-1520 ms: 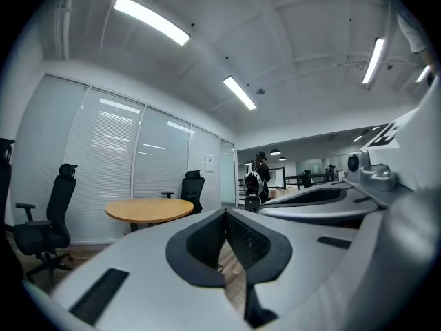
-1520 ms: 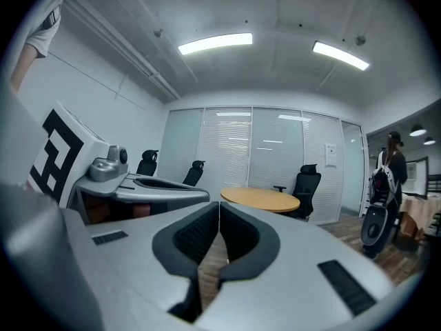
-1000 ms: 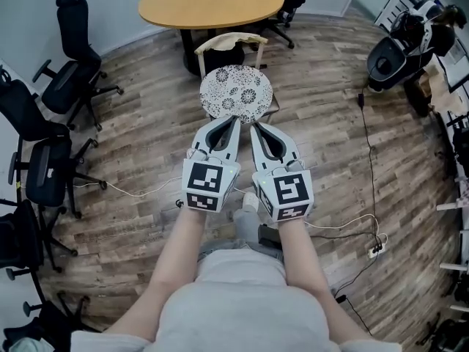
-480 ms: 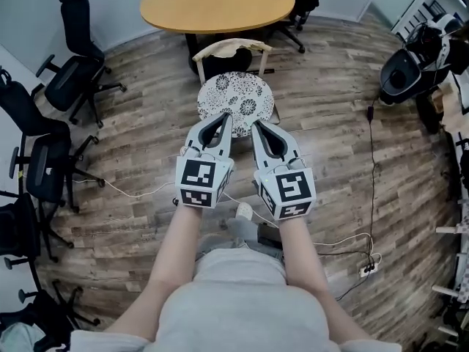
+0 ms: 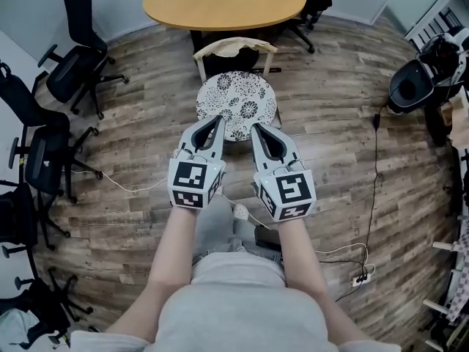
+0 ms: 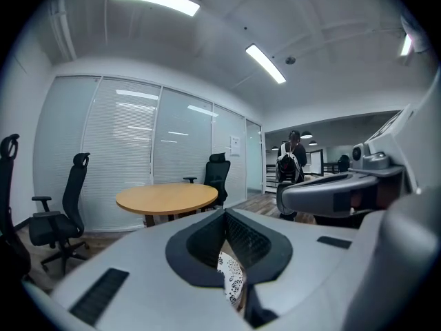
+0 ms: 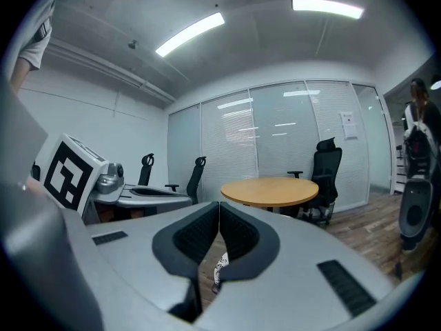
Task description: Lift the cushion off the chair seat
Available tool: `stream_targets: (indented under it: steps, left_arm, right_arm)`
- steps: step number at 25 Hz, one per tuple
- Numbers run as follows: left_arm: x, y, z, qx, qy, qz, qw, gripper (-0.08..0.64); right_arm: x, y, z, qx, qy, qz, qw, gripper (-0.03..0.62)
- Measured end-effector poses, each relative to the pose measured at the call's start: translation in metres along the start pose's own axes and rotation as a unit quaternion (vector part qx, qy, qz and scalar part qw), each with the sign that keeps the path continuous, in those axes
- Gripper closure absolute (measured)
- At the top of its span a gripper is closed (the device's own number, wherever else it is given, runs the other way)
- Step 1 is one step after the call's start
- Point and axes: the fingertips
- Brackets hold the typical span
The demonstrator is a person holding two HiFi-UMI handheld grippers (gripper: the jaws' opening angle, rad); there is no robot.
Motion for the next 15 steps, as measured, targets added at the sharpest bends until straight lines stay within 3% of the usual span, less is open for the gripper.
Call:
stream_targets:
  steps: [6,15]
  left_arm:
    - [0.01,0.021,-0.023,0.007,-0.007,-0.01,0.9999,0.555]
    - [0.015,0.07,-0.061,0.03,-0.014,-0.014,0.9994,0.555]
  right_arm:
    - [0.009,0.033,0.001,-0.013,0.0,-0.015,1.0,0.566]
    - [0.017,0.087,0.032,0.003,0.006,-0.037,0.999,0.566]
Point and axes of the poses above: the fingertips, and each gripper's own axes: y forward along the fingers, z to its right, x out of its underside, and after that the axes turned 2 degrees about z, right-handed
